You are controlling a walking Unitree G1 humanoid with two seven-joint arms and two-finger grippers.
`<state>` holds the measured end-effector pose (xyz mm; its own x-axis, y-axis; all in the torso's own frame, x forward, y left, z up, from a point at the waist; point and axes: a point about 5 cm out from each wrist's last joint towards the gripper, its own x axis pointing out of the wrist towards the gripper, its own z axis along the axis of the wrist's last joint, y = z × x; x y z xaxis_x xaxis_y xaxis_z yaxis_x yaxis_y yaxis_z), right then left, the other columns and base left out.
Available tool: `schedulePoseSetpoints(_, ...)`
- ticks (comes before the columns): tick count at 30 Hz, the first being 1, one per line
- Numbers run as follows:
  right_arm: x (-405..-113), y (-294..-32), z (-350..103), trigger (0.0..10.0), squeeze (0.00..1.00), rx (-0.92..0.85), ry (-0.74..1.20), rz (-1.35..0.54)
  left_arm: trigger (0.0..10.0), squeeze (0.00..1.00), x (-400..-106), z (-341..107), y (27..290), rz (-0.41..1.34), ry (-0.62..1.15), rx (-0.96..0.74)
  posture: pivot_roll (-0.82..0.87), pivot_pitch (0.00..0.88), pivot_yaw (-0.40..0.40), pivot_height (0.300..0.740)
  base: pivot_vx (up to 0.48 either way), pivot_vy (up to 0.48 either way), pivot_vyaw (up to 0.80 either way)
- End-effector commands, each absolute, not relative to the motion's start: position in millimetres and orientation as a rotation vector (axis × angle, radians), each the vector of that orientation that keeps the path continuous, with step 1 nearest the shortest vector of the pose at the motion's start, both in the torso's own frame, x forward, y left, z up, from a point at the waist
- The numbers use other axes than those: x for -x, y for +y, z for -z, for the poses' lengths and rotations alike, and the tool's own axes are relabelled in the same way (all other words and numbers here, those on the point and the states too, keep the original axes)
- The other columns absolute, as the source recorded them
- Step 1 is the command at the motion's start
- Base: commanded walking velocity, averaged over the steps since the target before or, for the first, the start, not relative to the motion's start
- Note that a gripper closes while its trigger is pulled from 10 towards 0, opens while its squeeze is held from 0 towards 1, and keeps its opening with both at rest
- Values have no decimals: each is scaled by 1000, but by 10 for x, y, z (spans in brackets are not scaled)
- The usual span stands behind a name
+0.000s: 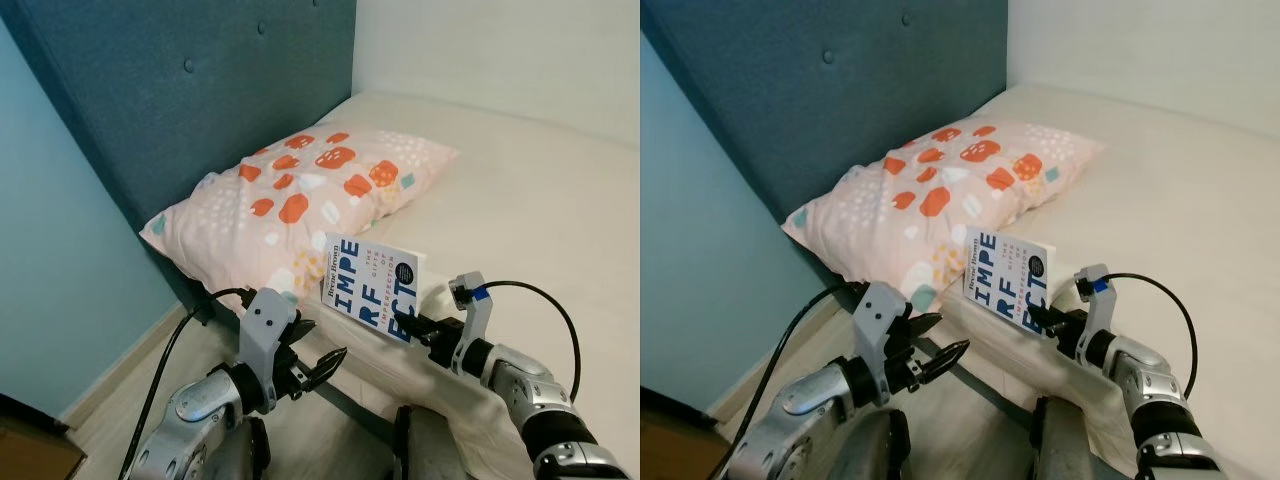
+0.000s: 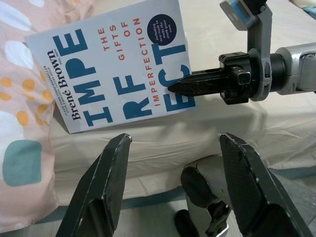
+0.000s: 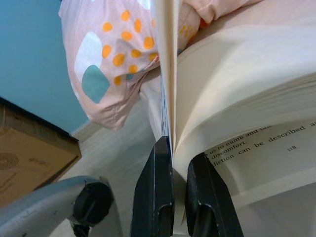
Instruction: Clean up the room
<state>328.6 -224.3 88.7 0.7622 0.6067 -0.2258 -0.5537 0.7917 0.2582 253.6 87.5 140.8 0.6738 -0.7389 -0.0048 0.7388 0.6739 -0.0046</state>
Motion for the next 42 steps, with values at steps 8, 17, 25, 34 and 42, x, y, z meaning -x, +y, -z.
schedulePoseSetpoints(8,-3232,-2416,-807,10000,0,-101,403,-627,10000,0,-2407,-1485,777,922,1,30,173,296,15,567,0,0,0)
schedulePoseSetpoints(17,-3188,-2480,-751,10000,0,-86,428,-619,10000,0,-2370,-1517,731,966,-5,30,180,297,29,567,0,0,0)
schedulePoseSetpoints(25,-3184,-2493,-753,10000,0,-81,405,-618,10000,0,-2442,-1545,775,905,-38,6,180,298,35,567,0,0,0)
schedulePoseSetpoints(34,-3195,-2509,-736,10000,0,-53,422,-589,10000,0,-2434,-1562,787,903,-34,18,188,305,42,567,0,0,0)
schedulePoseSetpoints(42,-3207,-2566,-759,10000,933,-33,429,-558,10000,0,-2430,-1566,793,900,-32,23,190,303,44,567,0,0,0)
